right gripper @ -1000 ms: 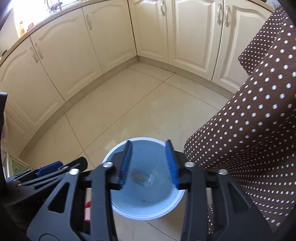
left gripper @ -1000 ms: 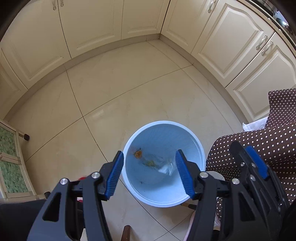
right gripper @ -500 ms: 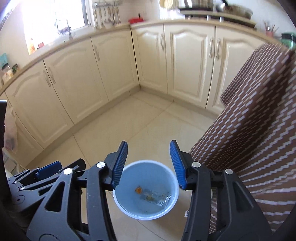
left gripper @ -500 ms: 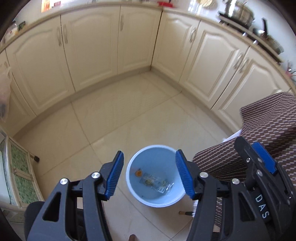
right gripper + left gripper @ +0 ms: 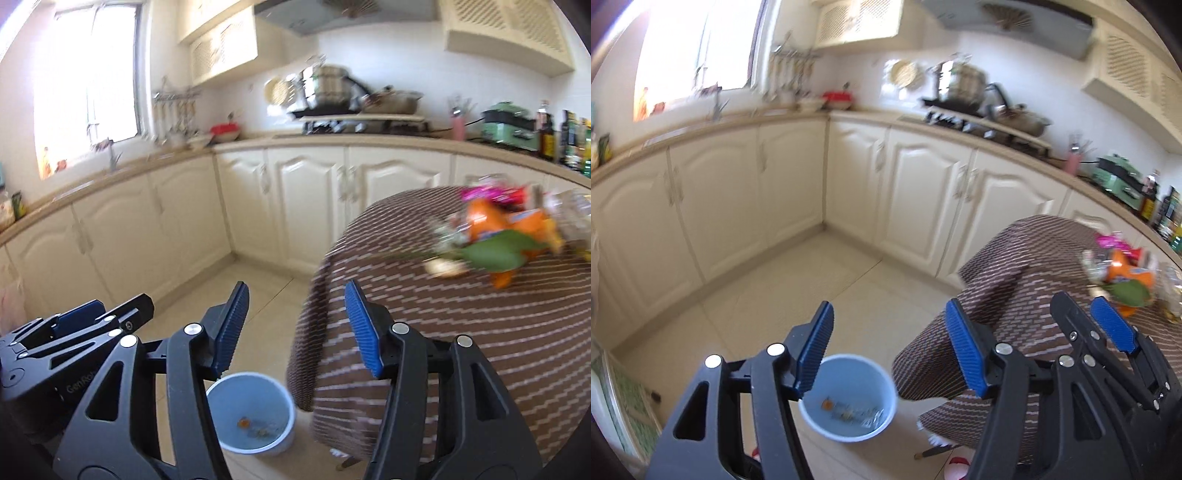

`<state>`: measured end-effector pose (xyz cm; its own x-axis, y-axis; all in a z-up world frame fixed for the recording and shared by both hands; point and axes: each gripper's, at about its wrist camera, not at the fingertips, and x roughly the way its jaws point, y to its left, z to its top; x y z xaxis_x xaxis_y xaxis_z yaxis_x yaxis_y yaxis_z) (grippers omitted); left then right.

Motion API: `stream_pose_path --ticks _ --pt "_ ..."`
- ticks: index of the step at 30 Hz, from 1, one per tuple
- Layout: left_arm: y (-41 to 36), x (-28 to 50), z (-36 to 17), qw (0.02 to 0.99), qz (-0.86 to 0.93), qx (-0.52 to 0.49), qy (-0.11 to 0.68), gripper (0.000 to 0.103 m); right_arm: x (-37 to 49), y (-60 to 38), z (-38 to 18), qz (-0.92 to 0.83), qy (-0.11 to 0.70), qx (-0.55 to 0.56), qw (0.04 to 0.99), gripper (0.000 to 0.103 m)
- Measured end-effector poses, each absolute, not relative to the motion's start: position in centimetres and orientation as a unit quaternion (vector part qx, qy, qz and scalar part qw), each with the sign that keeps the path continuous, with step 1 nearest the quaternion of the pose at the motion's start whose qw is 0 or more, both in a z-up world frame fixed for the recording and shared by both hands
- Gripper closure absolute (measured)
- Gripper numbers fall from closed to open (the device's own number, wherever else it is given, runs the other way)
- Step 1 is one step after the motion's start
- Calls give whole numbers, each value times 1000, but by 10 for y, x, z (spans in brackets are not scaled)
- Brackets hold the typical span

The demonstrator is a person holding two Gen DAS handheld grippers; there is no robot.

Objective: Collect trash
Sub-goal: 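Move both open tools back over the table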

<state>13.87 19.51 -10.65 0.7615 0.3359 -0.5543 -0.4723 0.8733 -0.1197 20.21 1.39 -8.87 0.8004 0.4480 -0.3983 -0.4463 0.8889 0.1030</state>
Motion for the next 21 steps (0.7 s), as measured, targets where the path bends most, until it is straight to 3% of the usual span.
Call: stream_pose_path --ticks 10,21 --pt "90 163 -53 966 122 -66 219 38 198 -94 -54 131 175 40 975 48" --pt "4 212 -59 968 10 -53 245 35 217 -180 -58 18 196 47 979 43"
